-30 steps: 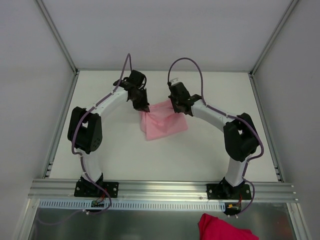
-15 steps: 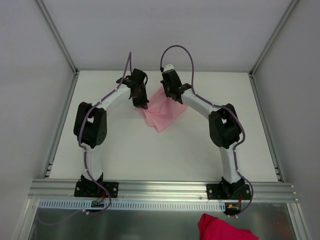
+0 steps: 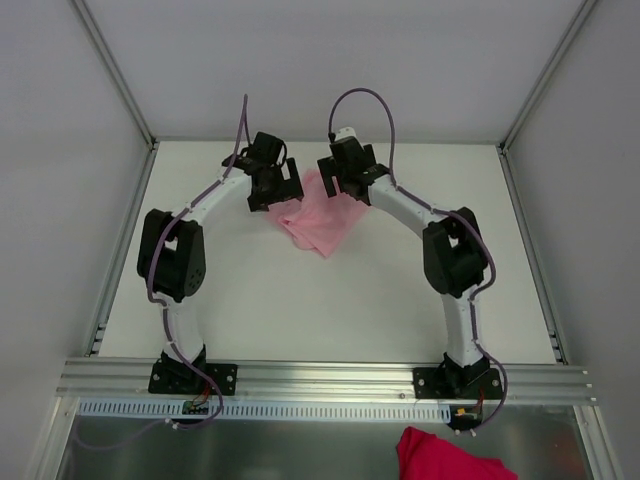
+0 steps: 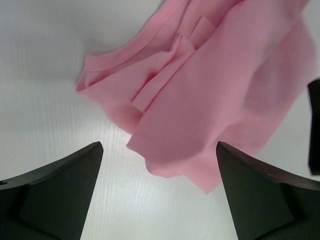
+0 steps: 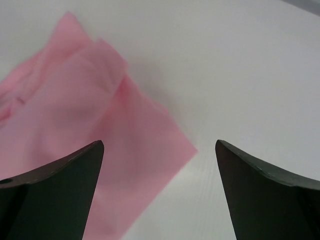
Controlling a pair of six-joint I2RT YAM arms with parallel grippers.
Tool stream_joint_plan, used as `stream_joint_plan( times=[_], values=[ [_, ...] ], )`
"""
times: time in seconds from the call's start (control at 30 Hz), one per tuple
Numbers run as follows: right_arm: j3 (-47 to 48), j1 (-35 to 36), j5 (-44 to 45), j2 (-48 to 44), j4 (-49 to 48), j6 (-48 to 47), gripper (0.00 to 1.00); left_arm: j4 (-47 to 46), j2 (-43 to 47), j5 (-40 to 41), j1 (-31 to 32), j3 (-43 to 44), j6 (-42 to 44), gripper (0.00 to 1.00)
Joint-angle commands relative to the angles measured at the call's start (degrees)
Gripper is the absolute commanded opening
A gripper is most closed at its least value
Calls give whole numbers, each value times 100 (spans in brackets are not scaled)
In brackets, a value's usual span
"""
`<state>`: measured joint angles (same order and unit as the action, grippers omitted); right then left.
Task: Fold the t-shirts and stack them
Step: Fold the long partially folded tshirt into a neat square
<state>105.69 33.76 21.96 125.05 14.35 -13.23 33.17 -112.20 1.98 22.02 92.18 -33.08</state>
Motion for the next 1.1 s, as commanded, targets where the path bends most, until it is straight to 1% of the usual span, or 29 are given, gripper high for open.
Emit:
stream_joint_plan(
  times=[0.0, 0.07, 0.1, 0.13, 0.17, 0.2, 0.23, 0.27, 0.3, 0.33, 0.37, 0.43, 0.53, 0.63, 0.77, 0.9, 0.93, 0.97, 1.0, 1.07],
  values=[
    [-741, -27, 431, -1672, -38, 268, 99, -539, 691, -30, -14, 72, -93, 99],
    [-1232, -45, 555, -2158, 224, 417, 97, -644, 831, -110, -14, 72, -120, 99],
    [-1374, -27, 521, -2396, 305, 470, 94, -767, 866, -153, -22, 63, -120, 99],
    [-1523, -1, 538, -2868, 453, 480, 93, -820, 893, -180, -14, 89, -85, 99],
    [-1812, 8, 564, -3090, 533, 488, 92, -864, 876, -328, -14, 194, -58, 99],
    [-1928, -1, 564, -3310, 612, 497, 92, -873, 762, -364, -14, 291, -23, 99],
    [-2042, -1, 556, -3730, 796, 515, 92, -856, 666, -513, -14, 431, 73, 99],
    [-2131, 17, 573, -3925, 902, 532, 91, -812, 534, -593, -14, 763, 126, 99],
    [-2218, 17, 573, -4110, 1033, 550, 91, -768, 254, -698, -22, 905, 240, 99],
    [-2228, 17, 556, -4460, 1296, 567, 91, -759, 112, -925, -31, 1055, 284, 99],
    [-2228, 25, 521, -4637, 1429, 602, 90, -724, -168, -988, -22, 1317, 319, 99],
    [-2254, 34, 389, -5163, 1753, 664, 89, -724, -398, -1120, -31, 1486, 407, 99],
    [-2298, 69, 195, -5700, 2229, 734, 83, -681, -802, -1287, -75, 1880, 469, 99],
    [-2377, 105, 90, -5966, 2747, 874, 83, -522, -1145, -1279, -110, 2145, 583, 99],
    [-2798, 131, 107, -6509, 3021, 1068, 82, -461, -1418, -1305, -189, 2146, 645, 99],
    [-3133, 131, 169, -6845, 3196, 1191, 82, -355, -1515, -1244, -216, 2129, 724, 98],
    [-3203, 131, 160, -6880, 3206, 1209, 82, -337, -1524, -1235, -216, 2102, 750, 95],
    [-3238, 131, 116, -6907, 3223, 1209, 82, -311, -1533, -1218, -216, 2085, 785, 89],
    [-3265, 131, 99, -6950, 3249, 1227, 82, -302, -1533, -1191, -216, 2076, 803, 77],
    [-3326, 131, 46, -6977, 3232, 1227, 82, -258, -1533, -1165, -216, 2032, 829, 62]
  ],
)
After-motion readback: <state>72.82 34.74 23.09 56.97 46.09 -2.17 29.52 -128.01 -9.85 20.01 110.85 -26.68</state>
